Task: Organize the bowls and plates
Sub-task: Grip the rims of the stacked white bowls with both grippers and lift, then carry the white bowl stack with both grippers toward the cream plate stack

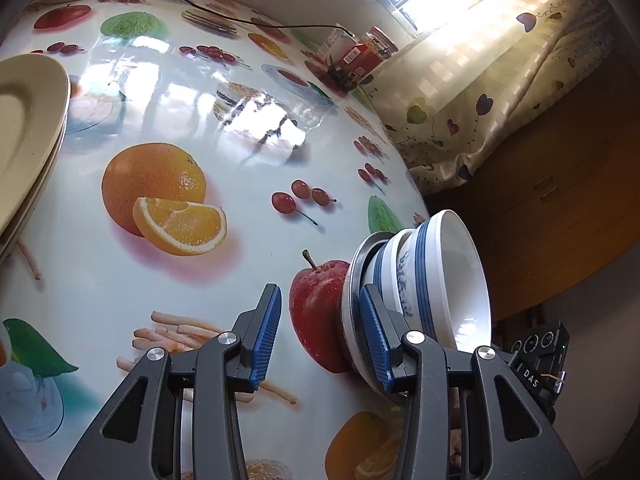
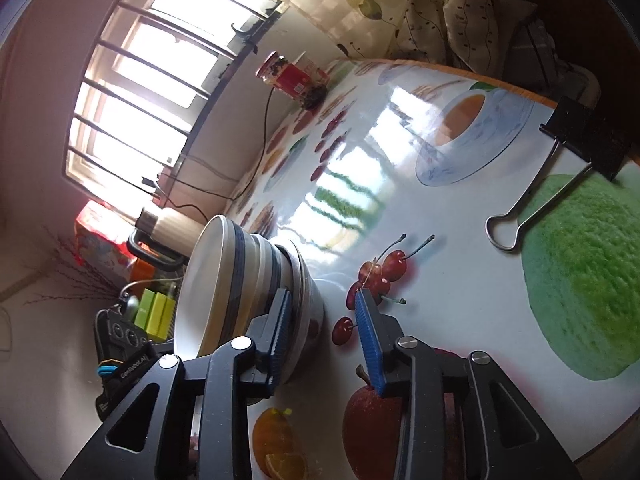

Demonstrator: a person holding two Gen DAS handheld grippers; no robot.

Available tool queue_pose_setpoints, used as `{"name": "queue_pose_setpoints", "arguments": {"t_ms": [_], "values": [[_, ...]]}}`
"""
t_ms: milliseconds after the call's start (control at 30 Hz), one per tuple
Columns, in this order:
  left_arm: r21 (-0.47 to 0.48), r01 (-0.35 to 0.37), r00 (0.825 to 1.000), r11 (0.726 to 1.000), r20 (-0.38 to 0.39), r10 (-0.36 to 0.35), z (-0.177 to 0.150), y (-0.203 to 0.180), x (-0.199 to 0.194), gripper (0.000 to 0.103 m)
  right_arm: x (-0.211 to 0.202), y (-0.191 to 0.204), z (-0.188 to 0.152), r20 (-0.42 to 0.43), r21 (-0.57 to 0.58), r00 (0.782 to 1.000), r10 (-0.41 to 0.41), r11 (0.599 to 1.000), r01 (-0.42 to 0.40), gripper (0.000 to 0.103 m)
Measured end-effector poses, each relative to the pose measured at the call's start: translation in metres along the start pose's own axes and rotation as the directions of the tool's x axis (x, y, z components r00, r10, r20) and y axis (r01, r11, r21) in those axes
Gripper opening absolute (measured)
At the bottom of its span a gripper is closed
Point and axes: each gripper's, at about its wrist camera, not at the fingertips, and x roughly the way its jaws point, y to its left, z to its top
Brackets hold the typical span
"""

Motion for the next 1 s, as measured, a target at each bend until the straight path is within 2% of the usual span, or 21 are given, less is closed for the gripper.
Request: {"name": "queue_pose_setpoints", "arguments": {"t_ms": [233,300,433,500,700,933,1000], "values": [[-0.042,0.043,0.999,0.998,0.002,-0.043,-0.001,0.006,0.001,0.04,0.001,-0.008,0.0,-0.007,0.064,0.998,0.061,0.996,-0.06,0.026],[-0.045,0.061,0.998,0.997,0.002,-0.061,-0.001,0.006,0.001,0.034,0.0,-0.009,-0.001,-0.003,0.078,0.998,0.068,0.995,-0.067,0.024],[-0.041,0.07,0.998,0.997,0.005,-0.07,-0.002,0.004,0.0,0.028,0.0,-0.006,-0.001,0.0,0.064,0.996,0.084,0.994,-0.084,0.018],[-0.039,0.088,0.996,0.995,0.006,-0.088,-0.001,0.002,0.0,0.019,0.0,-0.006,-0.001,-0.001,0.066,0.996,0.085,0.994,-0.085,0.018],[-0.053,0.102,0.995,0.993,0.007,-0.101,-0.001,0.001,0.0,0.012,0.001,-0.008,-0.002,-0.001,0.119,0.992,0.124,0.985,-0.123,0.016],[-0.029,0.086,0.996,0.996,0.014,-0.086,-0.002,-0.006,0.0,0.006,0.0,0.0,-0.003,-0.001,0.083,0.997,0.082,0.993,-0.082,0.015],[-0.023,0.083,0.996,0.996,0.016,-0.083,-0.002,-0.006,0.0,0.006,-0.001,0.002,-0.003,0.0,0.078,0.996,0.088,0.993,-0.087,0.008]]}}
